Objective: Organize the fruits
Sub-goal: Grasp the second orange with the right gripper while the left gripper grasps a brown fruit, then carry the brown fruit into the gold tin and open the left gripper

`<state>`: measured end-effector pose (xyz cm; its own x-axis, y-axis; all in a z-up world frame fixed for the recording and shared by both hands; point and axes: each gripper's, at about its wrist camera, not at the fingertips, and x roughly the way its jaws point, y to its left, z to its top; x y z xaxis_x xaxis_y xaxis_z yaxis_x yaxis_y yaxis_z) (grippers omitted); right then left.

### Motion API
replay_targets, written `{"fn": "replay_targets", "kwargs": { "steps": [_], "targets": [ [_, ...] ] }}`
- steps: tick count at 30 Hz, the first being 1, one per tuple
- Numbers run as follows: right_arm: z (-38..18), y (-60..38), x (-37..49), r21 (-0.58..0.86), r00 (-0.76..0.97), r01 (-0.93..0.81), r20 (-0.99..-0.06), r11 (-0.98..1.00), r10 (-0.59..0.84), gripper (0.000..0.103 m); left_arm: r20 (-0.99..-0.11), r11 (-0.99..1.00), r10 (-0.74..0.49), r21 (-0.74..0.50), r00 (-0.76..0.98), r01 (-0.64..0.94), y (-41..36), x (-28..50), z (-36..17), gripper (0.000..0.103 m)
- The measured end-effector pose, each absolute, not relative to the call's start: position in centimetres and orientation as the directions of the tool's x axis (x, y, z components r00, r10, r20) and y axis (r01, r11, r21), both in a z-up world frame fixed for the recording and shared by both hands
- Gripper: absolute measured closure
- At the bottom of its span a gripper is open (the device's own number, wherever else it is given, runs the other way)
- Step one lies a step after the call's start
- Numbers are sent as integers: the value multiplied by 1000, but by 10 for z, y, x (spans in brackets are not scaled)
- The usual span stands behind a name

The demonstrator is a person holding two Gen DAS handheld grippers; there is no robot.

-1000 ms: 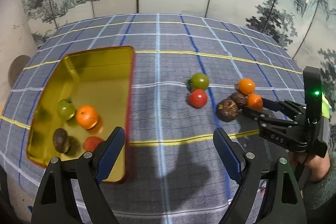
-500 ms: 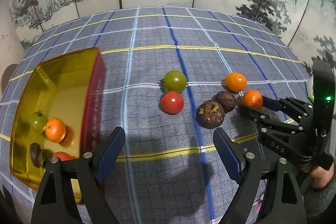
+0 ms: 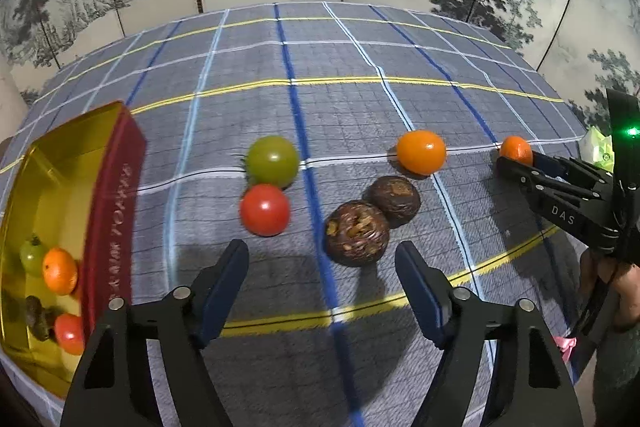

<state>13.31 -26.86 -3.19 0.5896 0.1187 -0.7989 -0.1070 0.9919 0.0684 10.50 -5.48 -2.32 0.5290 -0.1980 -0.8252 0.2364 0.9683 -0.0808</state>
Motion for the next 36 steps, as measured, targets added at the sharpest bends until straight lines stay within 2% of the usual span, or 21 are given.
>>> {"fn": "replay_targets", "kwargs": {
  "steps": [8,14,16,19,36],
  "targets": [
    [-33,-270,135,73,594,-109,-795,991,123,65,-838,965,-179,-48,516,256,-70,117,-37,35],
    [-35,-269,135,73,585,-110,-802,991,124,64,-838,965,-177,-44,516,259,-77,121,-46,45],
    [-36,-268,136,73,580,-110,-806,991,123,64,-836,962,-172,-28,521,273,-81,120,-46,50],
    [-38,-269,137,77,580,-110,-805,991,127,64,-833,957,-183,-30,522,288,-82,119,-45,63],
    [-39,-270,138,75,580,-109,-805,991,125,64,-844,966,-175,-46,508,255,-69,108,-41,63]
  ]
}}
